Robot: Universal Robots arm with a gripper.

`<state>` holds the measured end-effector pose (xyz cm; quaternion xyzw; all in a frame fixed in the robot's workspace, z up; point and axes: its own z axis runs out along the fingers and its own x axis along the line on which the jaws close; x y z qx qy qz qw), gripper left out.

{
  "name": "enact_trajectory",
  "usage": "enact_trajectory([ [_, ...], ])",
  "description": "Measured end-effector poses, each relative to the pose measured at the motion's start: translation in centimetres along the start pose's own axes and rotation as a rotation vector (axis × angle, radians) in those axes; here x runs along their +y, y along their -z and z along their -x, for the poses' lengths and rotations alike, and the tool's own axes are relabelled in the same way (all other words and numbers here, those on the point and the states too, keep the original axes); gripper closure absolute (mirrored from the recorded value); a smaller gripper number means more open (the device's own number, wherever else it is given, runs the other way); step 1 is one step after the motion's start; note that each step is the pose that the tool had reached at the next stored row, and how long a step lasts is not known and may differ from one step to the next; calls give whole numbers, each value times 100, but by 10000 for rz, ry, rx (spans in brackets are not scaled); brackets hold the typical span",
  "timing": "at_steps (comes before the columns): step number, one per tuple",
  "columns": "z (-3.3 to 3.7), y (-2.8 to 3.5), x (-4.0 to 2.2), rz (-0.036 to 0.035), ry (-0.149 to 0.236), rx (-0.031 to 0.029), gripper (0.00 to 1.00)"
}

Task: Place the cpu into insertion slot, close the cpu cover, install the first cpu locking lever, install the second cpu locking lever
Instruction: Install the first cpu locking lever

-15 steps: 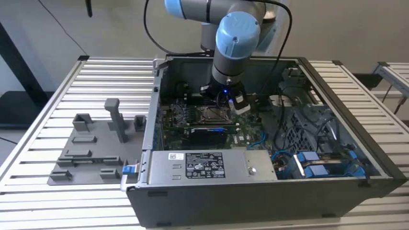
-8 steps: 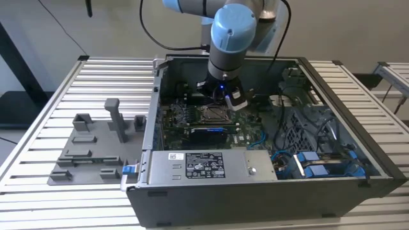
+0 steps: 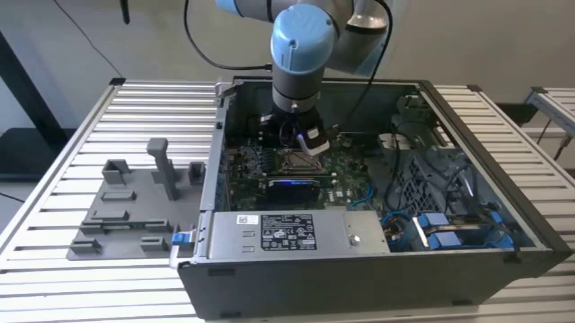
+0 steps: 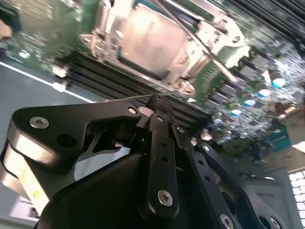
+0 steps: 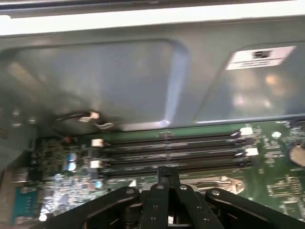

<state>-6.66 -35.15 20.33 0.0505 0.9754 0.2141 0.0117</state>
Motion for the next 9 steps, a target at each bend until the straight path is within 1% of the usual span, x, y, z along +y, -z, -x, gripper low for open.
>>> enact_trajectory([
  [3,0,0,0,-3,1,1,89],
  [4,-15,2,-2,-5,-1,0,89],
  [7,-89,4,-9,-4,-4,11,89],
  [9,-113,4,-12,-6,-9,21,89],
])
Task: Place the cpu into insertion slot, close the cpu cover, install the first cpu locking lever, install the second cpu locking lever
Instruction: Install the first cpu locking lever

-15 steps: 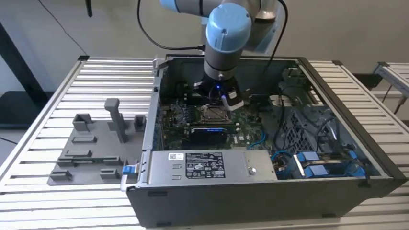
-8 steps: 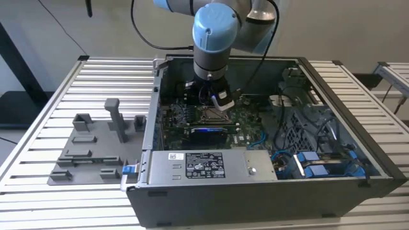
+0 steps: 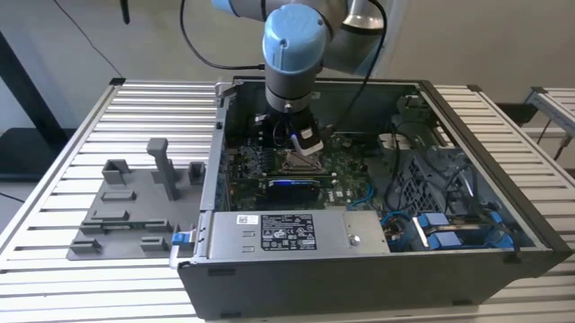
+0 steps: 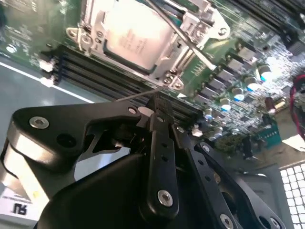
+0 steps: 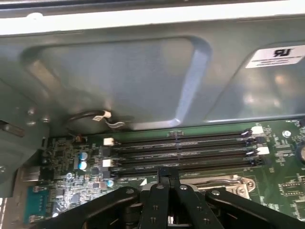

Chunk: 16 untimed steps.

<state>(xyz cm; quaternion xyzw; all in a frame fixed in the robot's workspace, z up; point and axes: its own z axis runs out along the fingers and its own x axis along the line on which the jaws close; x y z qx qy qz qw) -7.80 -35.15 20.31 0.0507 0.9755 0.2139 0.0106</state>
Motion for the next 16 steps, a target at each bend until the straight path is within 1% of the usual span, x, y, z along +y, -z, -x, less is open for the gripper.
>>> enact_trajectory([
  [1,-6,1,-2,-14,0,-1,89],
  [3,-7,-8,-8,-77,3,-2,89],
  [5,-7,-28,-16,-90,12,-1,89],
  [7,-8,-41,-22,-86,45,13,89],
  [12,-8,-53,-27,-78,248,106,89],
  [16,27,-58,-26,-78,391,170,89],
])
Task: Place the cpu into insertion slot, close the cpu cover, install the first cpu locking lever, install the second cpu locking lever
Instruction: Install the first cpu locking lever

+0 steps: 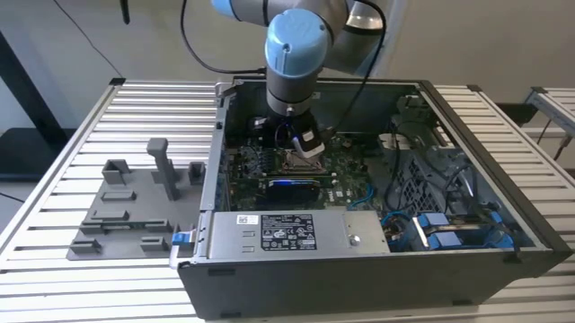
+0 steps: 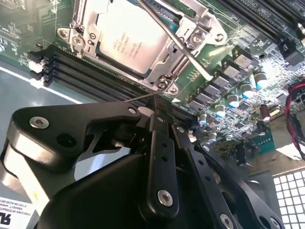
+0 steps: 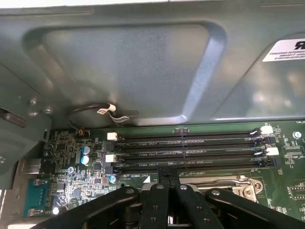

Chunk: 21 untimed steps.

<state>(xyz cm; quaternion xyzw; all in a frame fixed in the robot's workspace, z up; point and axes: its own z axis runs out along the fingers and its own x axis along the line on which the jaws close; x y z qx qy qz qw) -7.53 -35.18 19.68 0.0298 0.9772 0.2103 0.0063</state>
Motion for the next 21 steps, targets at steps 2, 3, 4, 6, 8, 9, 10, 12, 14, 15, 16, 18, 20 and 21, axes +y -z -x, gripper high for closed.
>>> enact_trajectory([
  [2,18,-3,0,1,59,26,89],
  [3,25,-4,0,0,84,39,89],
  [4,33,-5,0,-1,109,50,89],
  [6,50,-8,0,-1,154,70,89],
  [8,72,-11,0,-1,198,91,89],
  [9,86,-13,0,-1,221,101,89],
  [10,99,-15,0,-2,242,111,89],
  [12,126,-19,0,-1,285,129,89],
  [14,149,-23,-1,-1,327,149,89],
  [15,161,-25,-1,-1,348,158,89],
  [16,172,-28,-1,-1,367,167,89],
  [18,193,-32,-2,-2,406,185,89],
  [20,214,-37,-2,-3,444,202,89],
  [21,225,-40,-3,-2,466,211,89],
])
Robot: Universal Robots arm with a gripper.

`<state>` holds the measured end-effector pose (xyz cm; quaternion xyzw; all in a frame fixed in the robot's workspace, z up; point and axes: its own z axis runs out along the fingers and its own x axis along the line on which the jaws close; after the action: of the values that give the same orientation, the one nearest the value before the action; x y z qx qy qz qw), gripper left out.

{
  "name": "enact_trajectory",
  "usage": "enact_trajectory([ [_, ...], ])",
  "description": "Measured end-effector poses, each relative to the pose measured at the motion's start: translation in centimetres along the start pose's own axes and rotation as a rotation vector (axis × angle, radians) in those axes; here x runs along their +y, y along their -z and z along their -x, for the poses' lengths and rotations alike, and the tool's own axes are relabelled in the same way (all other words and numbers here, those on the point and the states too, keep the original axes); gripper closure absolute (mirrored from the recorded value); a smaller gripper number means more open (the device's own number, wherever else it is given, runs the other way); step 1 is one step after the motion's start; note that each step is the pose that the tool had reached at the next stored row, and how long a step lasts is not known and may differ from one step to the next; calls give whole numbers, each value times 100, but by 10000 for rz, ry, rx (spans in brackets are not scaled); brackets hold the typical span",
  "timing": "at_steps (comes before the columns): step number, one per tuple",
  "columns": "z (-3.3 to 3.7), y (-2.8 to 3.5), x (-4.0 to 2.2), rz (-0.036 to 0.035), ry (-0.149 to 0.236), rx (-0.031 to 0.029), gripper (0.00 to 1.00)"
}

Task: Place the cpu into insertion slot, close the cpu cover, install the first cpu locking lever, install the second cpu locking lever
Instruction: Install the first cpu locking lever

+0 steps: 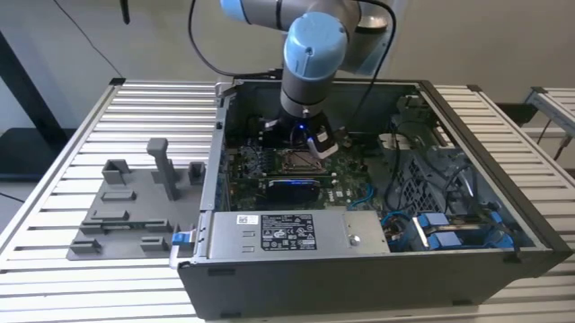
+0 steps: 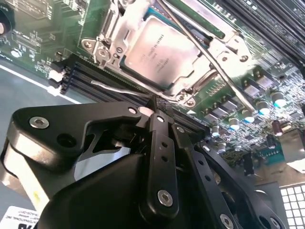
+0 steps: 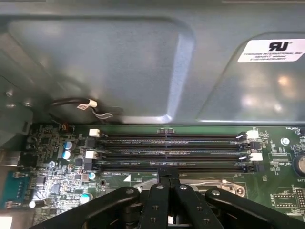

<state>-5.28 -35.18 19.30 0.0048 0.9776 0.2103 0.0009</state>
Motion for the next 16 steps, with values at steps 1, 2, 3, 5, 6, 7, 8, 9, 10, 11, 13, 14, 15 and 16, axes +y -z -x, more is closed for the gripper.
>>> enact_trajectory([
  [1,10,-2,-1,0,19,9,89],
  [2,21,-5,-2,0,38,17,89],
  [3,30,-7,-3,-1,57,26,89],
  [5,50,-12,-5,0,92,42,89],
  [6,60,-14,-5,1,110,50,89],
  [7,72,-16,-6,-1,128,58,89],
  [8,82,-18,-7,0,145,65,89],
  [9,93,-21,-8,0,161,72,89],
  [10,103,-23,-9,0,176,79,89],
  [11,114,-25,-10,0,192,87,89],
  [13,135,-29,-12,0,224,101,89],
  [14,145,-31,-12,1,239,108,89],
  [15,154,-33,-13,1,252,114,89],
  [16,164,-34,-14,0,264,120,89],
])
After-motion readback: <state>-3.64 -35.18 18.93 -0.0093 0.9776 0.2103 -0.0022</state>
